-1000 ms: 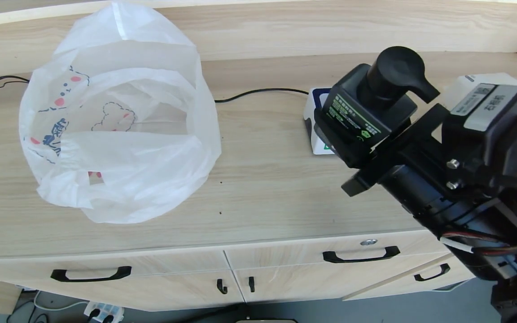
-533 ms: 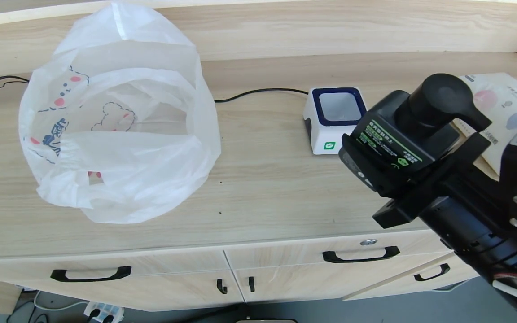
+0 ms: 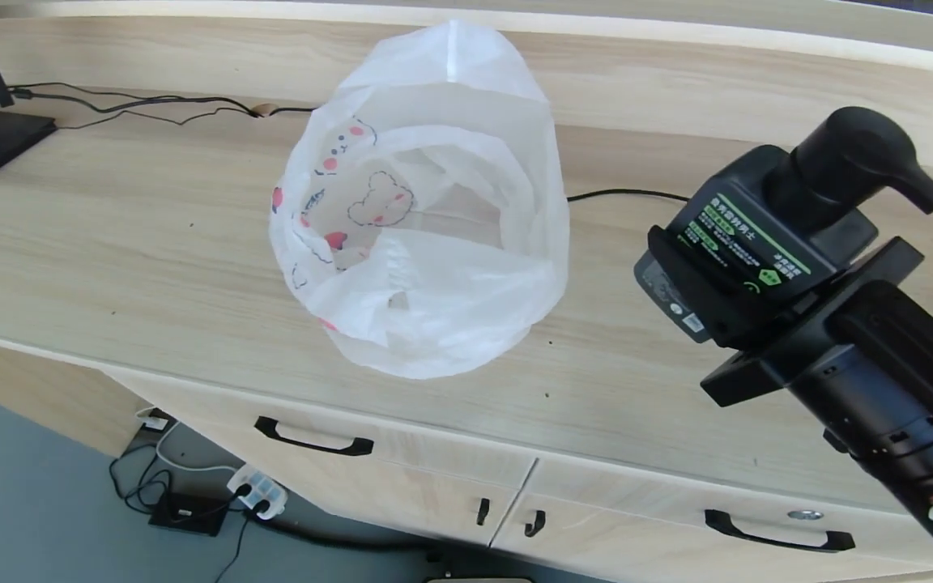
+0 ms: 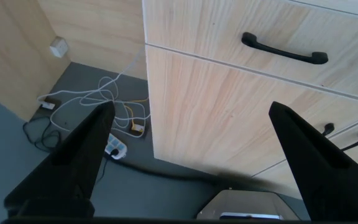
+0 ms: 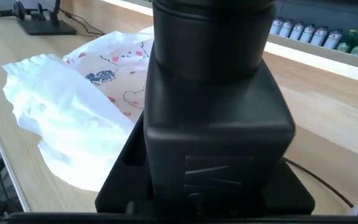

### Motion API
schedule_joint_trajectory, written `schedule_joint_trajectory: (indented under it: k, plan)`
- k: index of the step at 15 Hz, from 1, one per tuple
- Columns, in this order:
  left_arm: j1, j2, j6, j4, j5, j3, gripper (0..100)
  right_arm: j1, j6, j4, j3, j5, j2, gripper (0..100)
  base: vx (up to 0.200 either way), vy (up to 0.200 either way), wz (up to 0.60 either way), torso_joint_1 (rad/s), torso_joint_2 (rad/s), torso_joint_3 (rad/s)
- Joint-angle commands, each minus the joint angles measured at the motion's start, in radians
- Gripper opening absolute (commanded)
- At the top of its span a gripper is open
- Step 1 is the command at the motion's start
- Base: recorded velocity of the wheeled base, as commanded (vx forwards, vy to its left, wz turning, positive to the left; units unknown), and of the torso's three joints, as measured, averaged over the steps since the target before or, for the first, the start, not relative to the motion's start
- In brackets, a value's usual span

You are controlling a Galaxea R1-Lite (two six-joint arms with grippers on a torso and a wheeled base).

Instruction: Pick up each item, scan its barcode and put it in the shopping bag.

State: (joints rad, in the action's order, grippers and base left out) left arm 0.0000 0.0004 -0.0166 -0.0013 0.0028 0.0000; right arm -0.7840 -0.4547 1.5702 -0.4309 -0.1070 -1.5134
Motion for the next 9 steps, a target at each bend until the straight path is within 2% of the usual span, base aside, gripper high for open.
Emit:
schedule_joint_trajectory:
  k: [1, 3, 5, 7, 9]
  plan:
    - [0.0, 0.0, 0.0, 0.0, 0.0, 0.0, 100, -0.012, 0.021, 0.001, -0.011, -0.048, 0.002, 0, 0.0, 0.0, 0.0, 0.124, -0.22, -0.115]
    - [0.0, 0.0, 0.0, 0.0, 0.0, 0.0, 100, -0.043, 0.125, 0.001, -0.081, -0.146, 0.002, 0, 0.0, 0.0, 0.0, 0.057, -0.09, -0.052]
    - [0.0, 0.0, 0.0, 0.0, 0.0, 0.0, 100, -0.04, 0.24, -0.029, -0.161, -0.16, -0.002, 0, 0.0, 0.0, 0.0, 0.0, 0.0, 0.0]
    - [0.0, 0.0, 0.0, 0.0, 0.0, 0.0, 100, -0.038, 0.35, -0.193, -0.252, -0.154, -0.004, 0, 0.0, 0.0, 0.0, 0.0, 0.0, 0.0]
    - [0.0, 0.0, 0.0, 0.0, 0.0, 0.0, 100, -0.038, 0.439, -0.295, -0.365, -0.149, -0.047, 0, 0.0, 0.0, 0.0, 0.0, 0.0, 0.0]
